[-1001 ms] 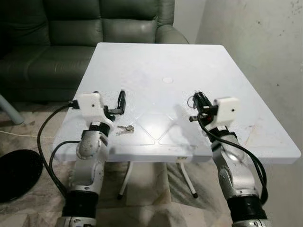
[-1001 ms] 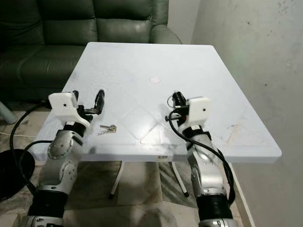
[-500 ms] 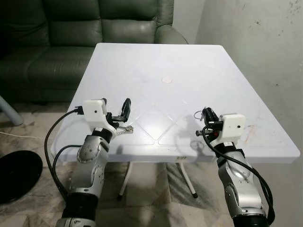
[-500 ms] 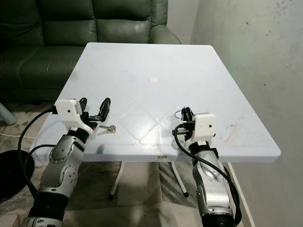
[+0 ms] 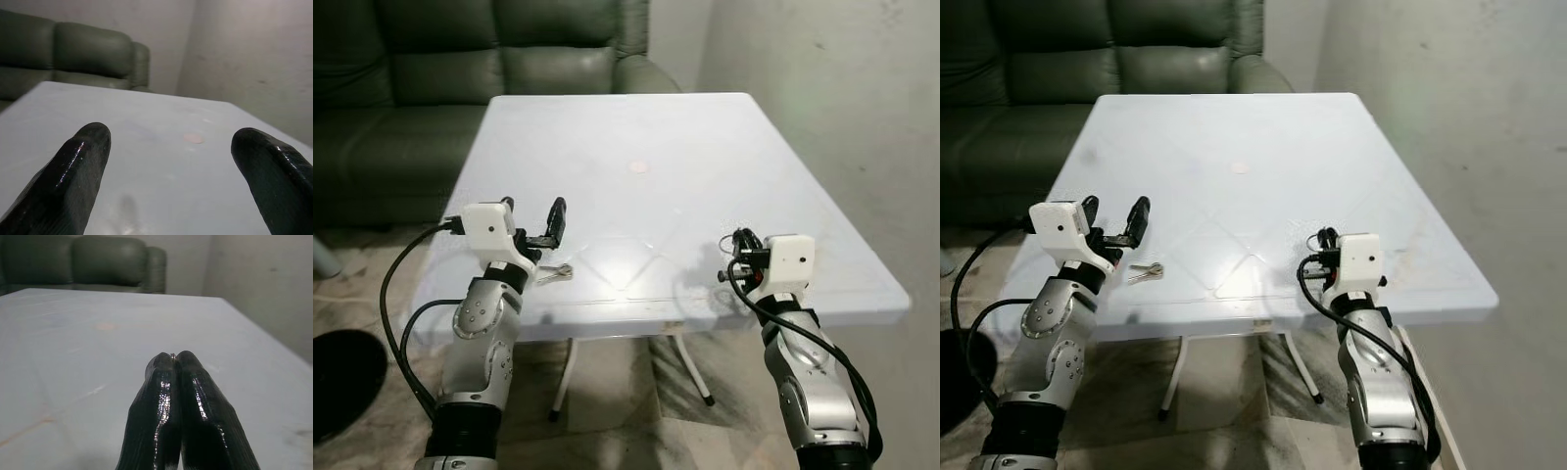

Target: Hang keys on a hook

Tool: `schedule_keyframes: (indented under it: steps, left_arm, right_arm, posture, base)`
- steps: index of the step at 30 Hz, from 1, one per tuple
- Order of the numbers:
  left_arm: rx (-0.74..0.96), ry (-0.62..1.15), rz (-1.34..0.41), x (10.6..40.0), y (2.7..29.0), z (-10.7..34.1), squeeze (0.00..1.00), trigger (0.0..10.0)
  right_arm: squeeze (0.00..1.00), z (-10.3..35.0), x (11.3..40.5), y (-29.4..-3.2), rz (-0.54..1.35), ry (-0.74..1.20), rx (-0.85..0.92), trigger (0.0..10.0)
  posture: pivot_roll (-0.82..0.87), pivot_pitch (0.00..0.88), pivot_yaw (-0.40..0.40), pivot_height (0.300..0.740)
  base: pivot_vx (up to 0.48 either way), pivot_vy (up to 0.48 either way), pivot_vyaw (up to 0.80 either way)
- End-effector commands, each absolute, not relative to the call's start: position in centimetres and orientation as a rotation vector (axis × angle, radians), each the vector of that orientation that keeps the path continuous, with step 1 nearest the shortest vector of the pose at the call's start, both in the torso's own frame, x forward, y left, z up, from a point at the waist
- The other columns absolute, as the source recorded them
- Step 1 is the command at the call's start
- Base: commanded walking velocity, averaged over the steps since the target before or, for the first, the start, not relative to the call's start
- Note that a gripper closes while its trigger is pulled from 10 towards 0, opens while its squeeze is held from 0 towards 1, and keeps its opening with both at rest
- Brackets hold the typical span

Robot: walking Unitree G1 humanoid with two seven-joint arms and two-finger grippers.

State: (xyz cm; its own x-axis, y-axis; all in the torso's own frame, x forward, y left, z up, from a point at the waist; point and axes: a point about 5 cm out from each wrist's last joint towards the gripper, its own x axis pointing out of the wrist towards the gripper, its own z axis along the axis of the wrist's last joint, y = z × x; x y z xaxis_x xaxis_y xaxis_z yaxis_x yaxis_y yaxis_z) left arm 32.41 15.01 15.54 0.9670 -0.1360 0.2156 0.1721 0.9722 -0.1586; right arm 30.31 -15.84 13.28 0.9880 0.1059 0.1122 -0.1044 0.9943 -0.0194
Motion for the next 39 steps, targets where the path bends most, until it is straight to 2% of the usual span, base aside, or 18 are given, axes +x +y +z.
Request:
schedule_keyframes:
  steps: [1,14,19,22,29,33,39]
  left_arm:
    - [-0.17,-0.191,-0.149,32.7,14.8,15.4,0.0,10.0]
    - [-0.179,-0.143,-0.175,33.0,13.6,14.7,0.0,10.0]
    - [-0.165,-0.145,-0.158,33.7,14.3,14.9,0.0,10.0]
    - [-0.229,-0.164,-0.107,33.9,15.1,15.4,0.0,10.0]
    - [-0.209,-0.156,-0.073,33.4,15.3,14.7,0.0,10.0]
    - [-0.222,-0.151,-0.102,33.5,13.6,14.3,0.0,10.0]
    - [-0.196,-0.165,-0.154,34.2,13.5,15.2,0.0,10.0]
  right_arm:
    - [0.0,13.9,30.4,-15.6,0.119,-0.129,-0.016,10.0]
    - [0.0,13.5,29.9,-15.8,0.129,-0.111,-0.045,10.0]
    - [0.0,14.0,29.9,-14.8,0.167,-0.118,-0.057,10.0]
    - [0.0,14.3,30.3,-14.8,0.188,-0.123,-0.062,10.0]
    - [0.0,15.0,31.2,-15.2,0.196,-0.128,-0.083,10.0]
    - [0.0,15.2,32.0,-16.6,0.153,-0.136,-0.089,10.0]
    - [0.0,15.6,32.3,-15.1,0.155,-0.162,-0.049,10.0]
  posture:
    - [-0.03,0.035,-0.016,0.732]
    - [-0.07,0.071,0.005,0.732]
    - [-0.08,0.066,-0.014,0.732]
    - [-0.07,0.061,-0.03,0.732]
    - [-0.06,0.058,-0.066,0.732]
    - [-0.05,0.04,-0.042,0.732]
    - [-0.05,0.01,-0.007,0.732]
  base:
    - [0.0,0.0,-0.7]
    - [0.0,0.0,-0.73]
    - [0.0,0.0,-0.74]
    - [0.0,0.0,-0.74]
    - [0.0,0.0,-0.74]
    - [0.0,0.0,-0.74]
    - [0.0,0.0,-0.74]
